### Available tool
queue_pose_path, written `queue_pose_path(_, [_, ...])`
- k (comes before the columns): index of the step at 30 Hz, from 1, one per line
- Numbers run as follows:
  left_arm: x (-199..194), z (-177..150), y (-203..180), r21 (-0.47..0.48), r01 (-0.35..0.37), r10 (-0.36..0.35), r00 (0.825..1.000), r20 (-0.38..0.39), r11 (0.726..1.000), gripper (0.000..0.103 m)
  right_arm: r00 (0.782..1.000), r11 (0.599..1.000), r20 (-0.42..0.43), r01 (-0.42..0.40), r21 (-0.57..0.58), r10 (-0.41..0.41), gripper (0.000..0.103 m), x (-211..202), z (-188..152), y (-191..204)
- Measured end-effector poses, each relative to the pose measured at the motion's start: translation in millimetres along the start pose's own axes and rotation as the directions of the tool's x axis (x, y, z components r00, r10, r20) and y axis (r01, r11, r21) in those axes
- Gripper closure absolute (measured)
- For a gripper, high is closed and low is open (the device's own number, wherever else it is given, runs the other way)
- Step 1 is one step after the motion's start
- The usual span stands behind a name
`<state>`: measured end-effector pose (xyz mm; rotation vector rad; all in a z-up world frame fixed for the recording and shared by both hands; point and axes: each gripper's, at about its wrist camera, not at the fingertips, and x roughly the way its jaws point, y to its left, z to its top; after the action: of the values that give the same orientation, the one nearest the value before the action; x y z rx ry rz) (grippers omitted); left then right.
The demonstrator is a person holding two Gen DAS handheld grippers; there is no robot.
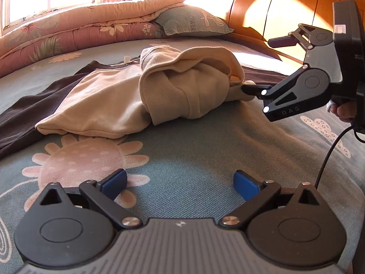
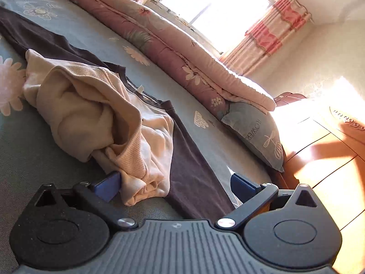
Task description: Fold clothes
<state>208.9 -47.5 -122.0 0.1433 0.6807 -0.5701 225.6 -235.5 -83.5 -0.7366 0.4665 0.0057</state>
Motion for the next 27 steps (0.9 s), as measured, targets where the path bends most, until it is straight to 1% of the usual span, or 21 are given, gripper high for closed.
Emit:
queue_pose_path(2, [-0.5,-0.2,0.3,0.0,0.002,-0.002,1.0,0.001,1.0,0.004,1.0,0.998,-0.004,-0.031,-0.062,0.03,0.0,3.9,2.3,13.0])
queue_pose_path(5, [-0.6,-0.4,0.8,-0.002,0.005,-0.005,1.0,0.001,1.0,0.004,0.998,0.991,0.023,-0.057,-0.118,0.06,0.0,1.7,8.4,31.3])
queue_pose_path(8, [-0.9,-1.6,0.7,0.003,0.006,-0.006,1.0,0.002,1.0,0.004,0.998,0.989,0.047,-0.03,-0.148,0.037,0.0,3.6,15.7,39.8])
queue_pose_path(9, [-1.0,-1.9,0.8,0.005,0.007,-0.007,1.0,0.003,1.0,0.004,0.999,0.988,0.04,-0.009,-0.155,0.016,0.0,6.2,16.7,39.2])
queue_pose_path(11, [-1.2,-2.8,1.2,0.006,0.009,-0.009,1.0,0.006,1.0,0.004,0.999,0.989,0.039,0.02,-0.144,-0.015,0.0,8.6,17.5,30.9])
queue_pose_path(14, [-1.4,-3.6,2.3,0.002,0.014,-0.014,1.0,0.012,1.0,0.004,0.998,0.997,0.013,0.059,-0.051,-0.058,0.0,9.6,14.0,6.7])
queue_pose_path(16, [-1.5,-4.0,2.7,0.002,0.016,-0.016,1.0,0.013,1.0,0.004,0.995,0.996,-0.041,0.09,0.021,-0.089,0.0,13.3,7.7,-8.3])
queue_pose_path(17, [-1.6,-4.2,2.9,0.002,0.016,-0.017,1.0,0.014,1.0,0.004,0.993,0.995,-0.066,0.098,0.033,-0.096,0.0,14.9,5.3,-11.5])
queue_pose_path(19, [-2.0,-4.2,3.6,-0.001,0.02,-0.02,1.0,0.015,1.0,0.003,0.991,0.995,-0.096,0.093,0.043,-0.088,0.0,12.9,1.4,-13.5])
queue_pose_path(22, [-2.4,-4.1,5.1,-0.005,0.027,-0.027,1.0,0.017,1.0,0.003,0.998,0.998,-0.059,0.039,0.043,-0.036,0.0,-5.1,4.4,-12.5])
queue_pose_path(23, [-2.3,-4.1,5.1,-0.004,0.026,-0.026,1.0,0.017,1.0,0.003,0.999,0.998,-0.035,0.027,0.055,-0.025,0.0,-11.6,7.8,-12.9])
queue_pose_path(26, [-2.0,-4.0,4.8,-0.001,0.025,-0.025,1.0,0.016,1.0,0.003,1.0,0.995,0.002,-0.02,0.095,0.02,0.0,-18.1,21.8,-13.8])
queue_pose_path(27, [-1.9,-4.0,4.7,0.0,0.024,-0.024,1.0,0.016,1.0,0.003,1.0,0.994,0.005,-0.02,0.103,0.02,0.0,-15.4,26.3,-13.1])
